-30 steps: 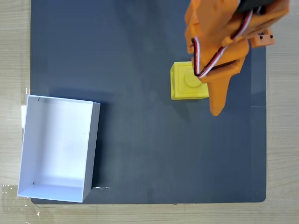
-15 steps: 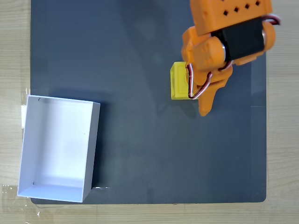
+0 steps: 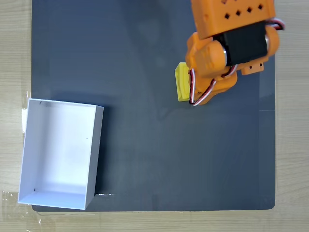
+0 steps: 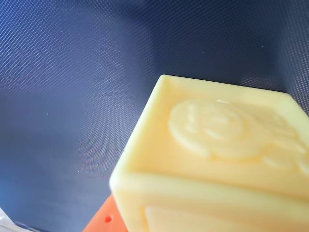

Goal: Grasp a yellow block and put it in the box

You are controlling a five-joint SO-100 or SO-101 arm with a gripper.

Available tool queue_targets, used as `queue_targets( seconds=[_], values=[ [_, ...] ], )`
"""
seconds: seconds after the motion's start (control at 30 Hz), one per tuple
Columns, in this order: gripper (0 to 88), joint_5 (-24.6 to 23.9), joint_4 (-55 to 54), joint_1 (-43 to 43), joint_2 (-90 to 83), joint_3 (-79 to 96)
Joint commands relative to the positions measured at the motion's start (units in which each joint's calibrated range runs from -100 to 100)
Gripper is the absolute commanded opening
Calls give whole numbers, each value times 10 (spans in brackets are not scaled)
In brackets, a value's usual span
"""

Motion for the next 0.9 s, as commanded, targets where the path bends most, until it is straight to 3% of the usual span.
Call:
queue_targets(
  seconds=[0.0, 0.27, 0.47, 0.87],
  values=[
    [254, 3, 1, 3, -4, -11],
    [253, 2, -4, 3, -61, -67],
    [253, 2, -76, 34, -118, -135],
    [253, 7, -350, 271, -159, -185]
  ],
)
